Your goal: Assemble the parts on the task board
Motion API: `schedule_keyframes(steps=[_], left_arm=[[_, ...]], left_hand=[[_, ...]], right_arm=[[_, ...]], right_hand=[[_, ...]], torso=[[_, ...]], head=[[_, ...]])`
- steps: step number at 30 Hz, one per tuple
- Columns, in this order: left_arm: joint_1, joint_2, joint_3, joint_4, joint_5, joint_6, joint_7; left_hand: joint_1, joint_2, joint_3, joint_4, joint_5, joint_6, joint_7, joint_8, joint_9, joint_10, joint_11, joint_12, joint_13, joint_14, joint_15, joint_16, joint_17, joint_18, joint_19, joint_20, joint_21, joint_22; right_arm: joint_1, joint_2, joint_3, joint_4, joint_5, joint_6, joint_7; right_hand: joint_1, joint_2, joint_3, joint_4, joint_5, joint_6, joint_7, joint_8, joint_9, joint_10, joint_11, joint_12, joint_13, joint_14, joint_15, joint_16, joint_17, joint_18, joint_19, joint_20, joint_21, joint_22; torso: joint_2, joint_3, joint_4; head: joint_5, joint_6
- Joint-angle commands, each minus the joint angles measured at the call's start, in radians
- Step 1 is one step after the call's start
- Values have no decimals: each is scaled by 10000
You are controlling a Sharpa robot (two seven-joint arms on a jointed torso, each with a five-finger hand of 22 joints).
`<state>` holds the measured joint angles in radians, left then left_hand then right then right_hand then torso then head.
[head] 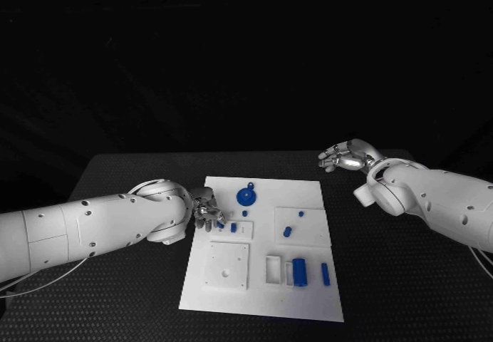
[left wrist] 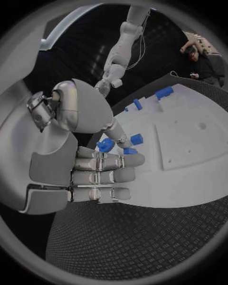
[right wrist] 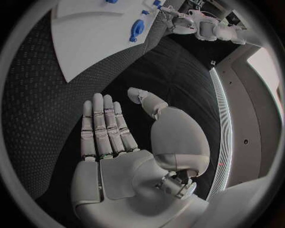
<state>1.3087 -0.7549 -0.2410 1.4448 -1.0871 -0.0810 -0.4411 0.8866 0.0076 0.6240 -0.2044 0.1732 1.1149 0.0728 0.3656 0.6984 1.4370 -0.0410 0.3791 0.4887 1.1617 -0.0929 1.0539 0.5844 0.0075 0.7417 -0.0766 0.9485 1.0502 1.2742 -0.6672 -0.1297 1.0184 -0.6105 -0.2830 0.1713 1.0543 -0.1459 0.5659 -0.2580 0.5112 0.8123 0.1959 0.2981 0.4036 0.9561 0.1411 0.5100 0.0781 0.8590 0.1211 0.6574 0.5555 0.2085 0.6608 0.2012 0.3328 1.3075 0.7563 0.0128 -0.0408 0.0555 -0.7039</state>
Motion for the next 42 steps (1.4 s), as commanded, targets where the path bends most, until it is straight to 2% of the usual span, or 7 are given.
schedule_keyframes(steps=[1,7,9,15,24,42], left_arm=[[-7,23,4,19,-194,203,28],[-13,22,4,14,-194,307,8],[-17,18,4,4,-194,306,8],[-25,9,5,-22,-182,309,-8],[-79,12,5,-35,-163,331,-19],[-96,-16,5,-33,-130,367,-55]], left_hand=[[99,16,43,46,29,391,-351,18,10,51,-7,48,15,87,-5,54,8,61,64,-993,49,16],[101,20,48,49,29,388,-350,13,10,46,-6,44,20,83,-5,53,7,59,62,-996,48,20],[103,22,50,49,30,388,-350,12,10,45,-6,43,21,82,-5,52,7,59,61,-997,47,21],[102,25,52,52,30,386,-349,8,9,42,-5,40,26,80,-5,52,6,56,58,-998,45,24],[104,25,55,51,32,387,-348,4,10,41,-4,37,35,78,-5,52,5,53,55,-1002,43,30],[99,18,57,55,32,381,-344,-8,9,31,-1,26,49,71,-3,48,2,47,48,-1007,38,40]], right_arm=[[0,2,2,6,12,174,73],[-1,10,2,-2,20,194,76],[-1,19,2,-4,20,201,80],[-1,22,2,-20,22,208,79],[-1,22,2,-20,22,230,68],[-1,27,2,-16,23,261,63]], right_hand=[[-61,0,-47,-18,67,-9,70,64,-16,24,-3,-28,-16,-91,-19,27,-21,128,31,56,-61,180],[-58,6,-42,-20,68,-9,70,66,-17,25,-3,-27,-17,-95,-20,21,-27,131,34,57,-72,175],[-58,6,-42,-20,68,-9,70,66,-18,25,-3,-27,-17,-95,-19,20,-28,131,35,58,-75,174],[-59,9,-41,-21,69,-10,70,67,-19,25,-2,-27,-18,-93,-18,18,-32,133,39,59,-83,170],[-60,9,-40,-23,70,-12,70,68,-21,24,-2,-27,-19,-91,-17,14,-38,136,44,62,-97,165],[-79,19,-41,-10,77,-22,76,66,-28,12,4,-33,-23,-93,-12,4,-52,137,50,71,-128,156]], torso=[[-7,0,3],[-2,1,-3],[-3,-2,-3],[-6,8,-1],[-4,2,-4],[4,4,-4]], head=[[5,-3],[27,-32],[78,-46],[79,-70],[87,-64],[123,-87]])
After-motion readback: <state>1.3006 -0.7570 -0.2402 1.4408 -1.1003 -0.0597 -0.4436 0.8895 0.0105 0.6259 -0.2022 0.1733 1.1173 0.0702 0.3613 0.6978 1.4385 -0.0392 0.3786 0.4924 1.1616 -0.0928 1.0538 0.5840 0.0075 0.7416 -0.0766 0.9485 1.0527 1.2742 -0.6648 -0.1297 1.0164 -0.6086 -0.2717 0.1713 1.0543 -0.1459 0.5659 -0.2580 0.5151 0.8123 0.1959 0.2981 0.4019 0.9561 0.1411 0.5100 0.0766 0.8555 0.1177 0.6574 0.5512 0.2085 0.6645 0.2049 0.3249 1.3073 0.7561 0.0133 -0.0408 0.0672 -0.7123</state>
